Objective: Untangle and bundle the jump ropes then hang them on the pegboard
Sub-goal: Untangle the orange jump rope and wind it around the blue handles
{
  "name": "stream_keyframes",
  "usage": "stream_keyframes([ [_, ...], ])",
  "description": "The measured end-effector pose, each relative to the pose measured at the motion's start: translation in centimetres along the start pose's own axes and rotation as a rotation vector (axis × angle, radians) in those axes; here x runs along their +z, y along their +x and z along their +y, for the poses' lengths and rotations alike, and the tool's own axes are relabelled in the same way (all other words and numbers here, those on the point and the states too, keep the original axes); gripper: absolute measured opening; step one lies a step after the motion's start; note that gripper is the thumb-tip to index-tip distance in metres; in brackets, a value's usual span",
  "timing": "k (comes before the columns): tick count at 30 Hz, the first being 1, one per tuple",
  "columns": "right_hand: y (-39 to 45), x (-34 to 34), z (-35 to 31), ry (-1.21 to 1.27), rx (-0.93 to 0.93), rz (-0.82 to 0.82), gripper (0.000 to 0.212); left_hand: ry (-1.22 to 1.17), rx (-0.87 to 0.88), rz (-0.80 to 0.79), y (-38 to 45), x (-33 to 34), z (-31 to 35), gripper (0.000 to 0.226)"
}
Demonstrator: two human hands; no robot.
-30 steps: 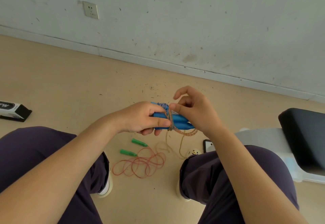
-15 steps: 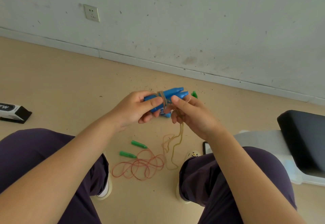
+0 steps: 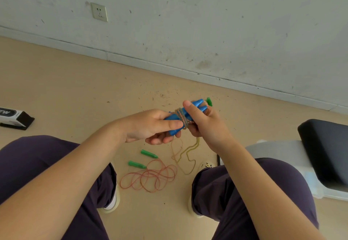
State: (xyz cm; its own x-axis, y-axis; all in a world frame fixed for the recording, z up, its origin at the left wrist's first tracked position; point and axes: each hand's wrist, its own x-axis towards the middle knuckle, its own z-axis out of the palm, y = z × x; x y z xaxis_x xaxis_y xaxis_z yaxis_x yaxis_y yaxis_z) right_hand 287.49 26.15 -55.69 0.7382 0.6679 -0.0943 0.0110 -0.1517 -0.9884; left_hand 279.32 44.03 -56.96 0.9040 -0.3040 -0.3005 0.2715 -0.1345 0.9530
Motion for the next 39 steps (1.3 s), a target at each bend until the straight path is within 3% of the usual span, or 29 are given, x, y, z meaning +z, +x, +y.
stream_keyframes([
  [5, 0.4, 0.0, 0.0, 0.086, -0.065, -0.163, 0.054, -0.152, 0.162, 0.116, 0.3, 0.2, -0.2, 0.029],
  [7, 0.3, 0.1, 0.4, 0.085, -0.031, -0.182, 0.040, -0.254, 0.208, 0.203, 0.4, 0.0, 0.1, 0.028],
  [10, 0.2, 0.2, 1.1, -0.107, 0.008, -0.135, 0.009, -0.426, 0.252, 0.440, 0.1, -1.9, 0.6, 0.034],
  [13, 0.0, 0.6, 0.9, -0.277, -0.058, -0.091, 0.022, -0.309, 0.209, 0.647, -0.2, -3.4, 0.3, 0.036],
  [18, -0.5, 1.2, 0.1, -0.521, -0.180, -0.086, 0.022, -0.128, 0.027, 0.759, 0.7, -2.3, -1.1, 0.034],
  [22, -0.2, -0.2, -0.3, -0.621, -0.273, -0.023, 0.016, 0.146, -0.049, 0.660, 1.0, -1.8, -1.7, 0.036],
  [26, 0.1, -1.1, -0.1, -0.694, -0.381, -0.012, 0.011, 0.280, -0.154, 0.371, 1.3, -0.7, -2.1, 0.035],
  [31, 0.6, -2.1, -0.1, -0.614, -0.313, 0.058, 0.010, 0.119, -0.141, 0.075, 0.9, -1.1, -1.5, 0.040],
  [39, 0.2, -0.2, 0.7, -0.551, -0.183, -0.047, 0.008, 0.288, -0.236, -0.048, 1.1, 0.2, -1.3, 0.032],
])
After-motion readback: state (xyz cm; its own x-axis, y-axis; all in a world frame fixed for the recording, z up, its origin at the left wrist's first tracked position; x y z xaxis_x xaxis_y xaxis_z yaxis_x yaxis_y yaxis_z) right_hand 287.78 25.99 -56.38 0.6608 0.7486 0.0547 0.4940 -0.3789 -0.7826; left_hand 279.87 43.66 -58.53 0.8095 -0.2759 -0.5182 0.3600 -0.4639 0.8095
